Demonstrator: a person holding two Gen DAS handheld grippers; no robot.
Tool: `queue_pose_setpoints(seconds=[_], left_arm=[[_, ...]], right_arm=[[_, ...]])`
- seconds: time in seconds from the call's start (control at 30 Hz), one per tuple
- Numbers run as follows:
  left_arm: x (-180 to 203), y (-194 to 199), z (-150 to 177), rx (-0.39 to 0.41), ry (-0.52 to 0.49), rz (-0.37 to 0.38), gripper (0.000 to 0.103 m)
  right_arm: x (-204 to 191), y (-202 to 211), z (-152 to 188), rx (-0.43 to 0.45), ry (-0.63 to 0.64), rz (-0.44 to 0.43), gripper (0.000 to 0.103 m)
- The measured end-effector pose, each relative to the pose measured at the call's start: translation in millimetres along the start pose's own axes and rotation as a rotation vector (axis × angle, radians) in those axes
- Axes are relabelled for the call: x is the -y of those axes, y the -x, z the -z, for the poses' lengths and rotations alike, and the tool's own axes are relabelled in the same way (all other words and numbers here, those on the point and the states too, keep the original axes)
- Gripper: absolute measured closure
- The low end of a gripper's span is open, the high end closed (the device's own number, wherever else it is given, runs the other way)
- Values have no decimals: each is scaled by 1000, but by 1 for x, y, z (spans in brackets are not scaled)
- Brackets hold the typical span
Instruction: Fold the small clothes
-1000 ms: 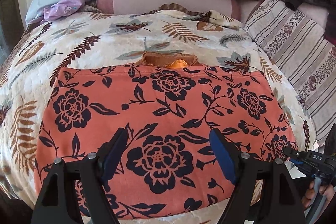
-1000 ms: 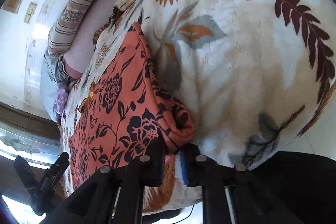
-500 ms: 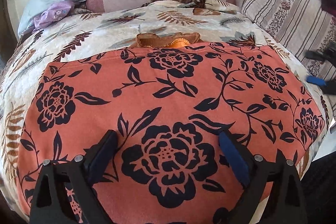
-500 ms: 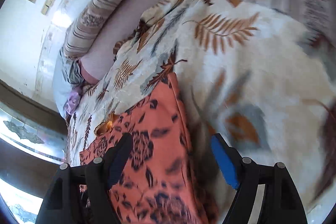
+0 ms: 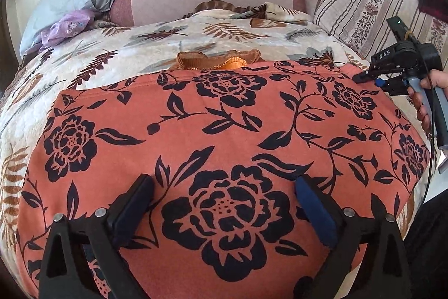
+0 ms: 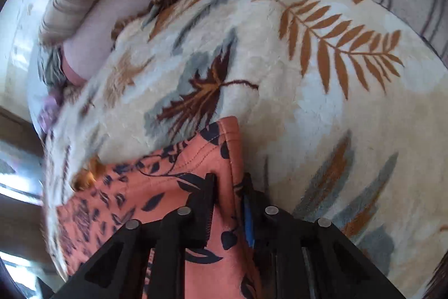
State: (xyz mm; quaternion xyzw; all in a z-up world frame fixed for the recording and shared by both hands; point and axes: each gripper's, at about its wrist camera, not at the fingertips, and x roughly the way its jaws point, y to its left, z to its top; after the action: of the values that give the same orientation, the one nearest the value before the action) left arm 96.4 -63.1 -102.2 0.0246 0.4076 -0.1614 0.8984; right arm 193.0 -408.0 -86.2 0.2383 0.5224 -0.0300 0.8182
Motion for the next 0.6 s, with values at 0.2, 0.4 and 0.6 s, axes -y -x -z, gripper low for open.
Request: queue_pose_setpoints(seconds=[0.2,0.4,0.6], left_arm=[[2,6,-1,-38,-2,-10,3],[-40,76,10,18,190,-36,4],[-123,78,81,-177,526,-164,13]], right_arm=[[-34,64,22,123,66,-6,66],[-80,90,98,119,154,-284,25],[-66,35,150,-4,171,-229,25]])
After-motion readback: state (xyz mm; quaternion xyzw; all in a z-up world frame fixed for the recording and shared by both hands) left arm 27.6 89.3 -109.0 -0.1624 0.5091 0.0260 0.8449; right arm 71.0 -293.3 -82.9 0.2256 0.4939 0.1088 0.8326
